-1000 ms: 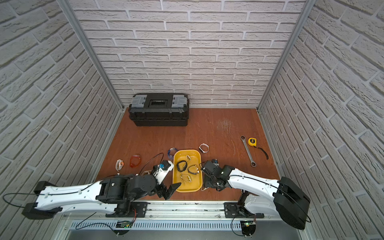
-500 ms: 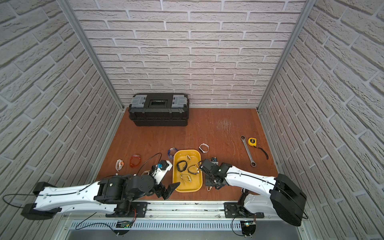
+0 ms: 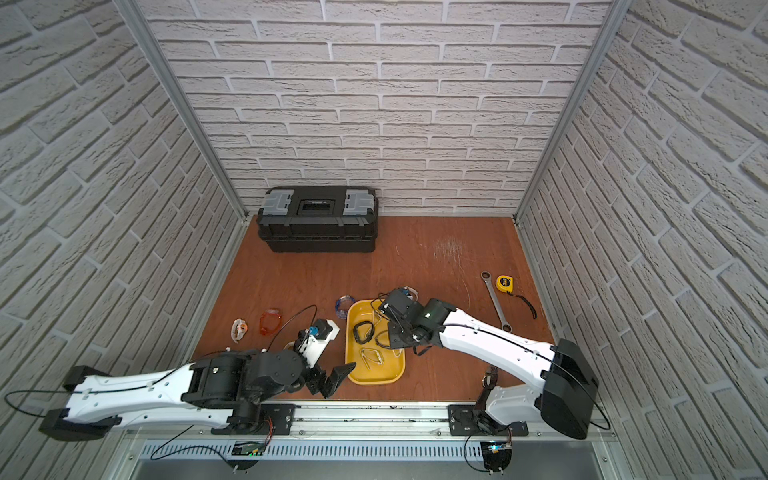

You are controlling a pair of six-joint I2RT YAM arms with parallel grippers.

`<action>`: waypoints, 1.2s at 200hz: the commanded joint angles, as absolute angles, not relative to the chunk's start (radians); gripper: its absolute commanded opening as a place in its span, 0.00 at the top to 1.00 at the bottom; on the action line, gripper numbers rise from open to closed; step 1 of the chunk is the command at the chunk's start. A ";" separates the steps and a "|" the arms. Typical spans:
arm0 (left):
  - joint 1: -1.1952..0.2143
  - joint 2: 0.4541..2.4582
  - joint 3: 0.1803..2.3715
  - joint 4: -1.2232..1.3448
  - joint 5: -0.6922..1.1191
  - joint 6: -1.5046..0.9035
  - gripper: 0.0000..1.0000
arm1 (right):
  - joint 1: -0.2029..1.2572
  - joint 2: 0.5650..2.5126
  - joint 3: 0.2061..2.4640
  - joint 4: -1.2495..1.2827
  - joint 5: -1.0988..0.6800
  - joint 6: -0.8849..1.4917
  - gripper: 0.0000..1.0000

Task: Put the watch into the storage box
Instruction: Place the watch in the storage box.

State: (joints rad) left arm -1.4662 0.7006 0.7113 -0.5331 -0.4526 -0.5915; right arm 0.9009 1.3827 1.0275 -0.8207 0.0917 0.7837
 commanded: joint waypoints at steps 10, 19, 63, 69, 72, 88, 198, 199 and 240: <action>-1.463 0.693 0.706 -0.537 -0.482 -0.605 0.02 | 0.948 1.505 1.092 -0.825 0.041 0.698 0.98; -1.462 0.694 0.707 -0.540 -0.484 -0.608 0.02 | 0.948 1.525 1.093 -0.826 0.043 0.695 0.98; -1.463 0.699 0.705 -0.543 -0.490 -0.611 0.02 | 0.950 1.552 1.058 -0.836 0.064 0.681 0.98; -1.464 0.700 0.706 -0.543 -0.491 -0.611 0.02 | 0.952 1.556 1.052 -0.836 0.064 0.680 0.98; -1.464 0.700 0.706 -0.542 -0.491 -0.611 0.02 | 0.953 1.557 1.048 -0.835 0.064 0.679 0.98; -1.463 0.702 0.704 -0.540 -0.491 -0.610 0.02 | 0.959 1.571 1.032 -0.826 0.061 0.676 0.98; -1.463 0.701 0.721 -0.555 -0.503 -0.606 0.02 | 0.973 1.448 1.006 -0.778 0.077 0.714 0.34; -1.463 0.700 0.721 -0.555 -0.503 -0.606 0.02 | 0.974 1.447 1.007 -0.778 0.077 0.713 0.34; -1.463 0.704 0.721 -0.552 -0.503 -0.602 0.02 | 0.916 1.338 1.061 -0.827 0.103 0.696 0.29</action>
